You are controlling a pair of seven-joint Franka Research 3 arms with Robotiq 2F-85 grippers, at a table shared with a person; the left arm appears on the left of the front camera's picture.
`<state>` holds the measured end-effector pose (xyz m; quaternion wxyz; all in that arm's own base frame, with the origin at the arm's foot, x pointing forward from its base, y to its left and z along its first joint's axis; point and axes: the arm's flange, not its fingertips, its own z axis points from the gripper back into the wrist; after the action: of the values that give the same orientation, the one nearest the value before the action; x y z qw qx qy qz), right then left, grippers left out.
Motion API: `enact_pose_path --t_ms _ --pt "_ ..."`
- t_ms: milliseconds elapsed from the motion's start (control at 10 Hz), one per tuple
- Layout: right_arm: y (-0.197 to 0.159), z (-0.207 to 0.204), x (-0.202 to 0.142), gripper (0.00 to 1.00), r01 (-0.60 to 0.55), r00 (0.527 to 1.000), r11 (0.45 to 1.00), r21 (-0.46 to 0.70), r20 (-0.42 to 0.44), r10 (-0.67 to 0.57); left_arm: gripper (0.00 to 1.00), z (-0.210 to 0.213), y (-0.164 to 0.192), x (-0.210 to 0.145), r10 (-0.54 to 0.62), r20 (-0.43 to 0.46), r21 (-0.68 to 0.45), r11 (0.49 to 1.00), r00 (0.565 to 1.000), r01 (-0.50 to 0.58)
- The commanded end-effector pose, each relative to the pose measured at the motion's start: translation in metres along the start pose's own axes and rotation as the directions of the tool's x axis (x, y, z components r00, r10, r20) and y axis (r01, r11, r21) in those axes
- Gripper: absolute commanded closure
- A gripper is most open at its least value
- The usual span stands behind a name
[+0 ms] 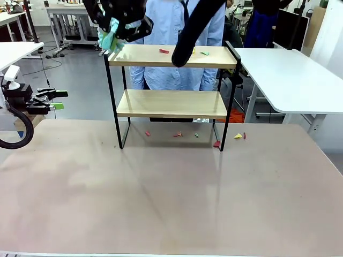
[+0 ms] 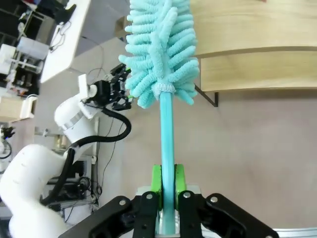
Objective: Clean the shelf.
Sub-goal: Clean the specific section of the Shelf indicated by the human with the Duster.
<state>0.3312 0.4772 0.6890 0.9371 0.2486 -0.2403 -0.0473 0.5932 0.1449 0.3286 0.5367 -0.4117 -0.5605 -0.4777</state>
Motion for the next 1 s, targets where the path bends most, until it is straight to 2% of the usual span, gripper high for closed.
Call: enact_pose_path --t_ms 0,700,900 --pt "0.024 -0.006 0.003 0.87 0.037 0.999 0.999 -0.035 0.034 -0.035 0.0 0.0 -0.002 0.004 -0.004 -0.004 -0.003 1.0 1.0 0.004" --pt "0.017 -0.03 0.017 0.87 -0.02 0.998 0.991 -0.131 -0.059 0.013 0.0 0.0 -0.002 0.004 -0.004 -0.004 -0.003 1.0 1.0 0.004" --pt "0.007 -0.033 0.011 0.87 0.006 0.998 0.993 -0.116 -0.067 -0.013 0.0 0.0 -0.002 0.004 -0.004 -0.004 -0.003 1.0 1.0 0.004"
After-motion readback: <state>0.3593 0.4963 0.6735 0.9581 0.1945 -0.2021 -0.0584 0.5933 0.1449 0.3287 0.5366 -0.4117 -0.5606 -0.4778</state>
